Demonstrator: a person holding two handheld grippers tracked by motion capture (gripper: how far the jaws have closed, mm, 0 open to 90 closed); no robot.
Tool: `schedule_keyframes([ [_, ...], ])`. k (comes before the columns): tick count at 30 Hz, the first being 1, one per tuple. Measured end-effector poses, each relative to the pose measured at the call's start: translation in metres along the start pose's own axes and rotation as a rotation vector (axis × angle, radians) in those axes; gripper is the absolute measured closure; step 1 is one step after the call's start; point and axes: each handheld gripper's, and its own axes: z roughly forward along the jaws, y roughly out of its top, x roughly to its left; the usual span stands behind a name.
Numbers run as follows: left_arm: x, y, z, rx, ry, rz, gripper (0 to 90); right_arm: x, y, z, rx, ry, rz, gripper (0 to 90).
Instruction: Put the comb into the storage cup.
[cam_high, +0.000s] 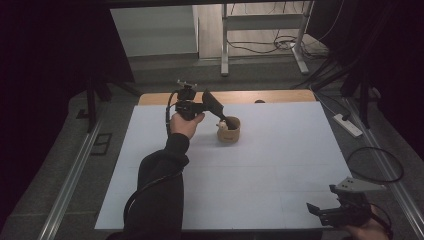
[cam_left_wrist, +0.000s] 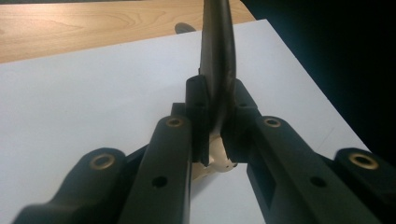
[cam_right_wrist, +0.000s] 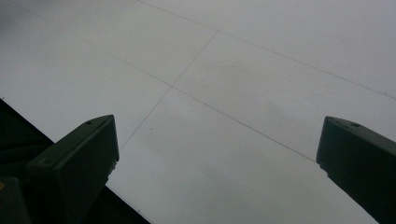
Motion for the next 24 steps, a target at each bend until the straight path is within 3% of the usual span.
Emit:
schedule_keyframes([
  [10, 0.0004, -0.0032, -0.0001, -0.019, 0.022, 0.03, 68.5, -0.0001, -0.0002, -0.0003, -0.002, 0.0, 0.0, 0.0],
  [24, -0.0063, -0.0043, -0.0079, -0.059, 0.074, 0.117, 49.1, 0.0003, -0.0001, -0.0003, -0.002, -0.001, -0.002, 0.0],
])
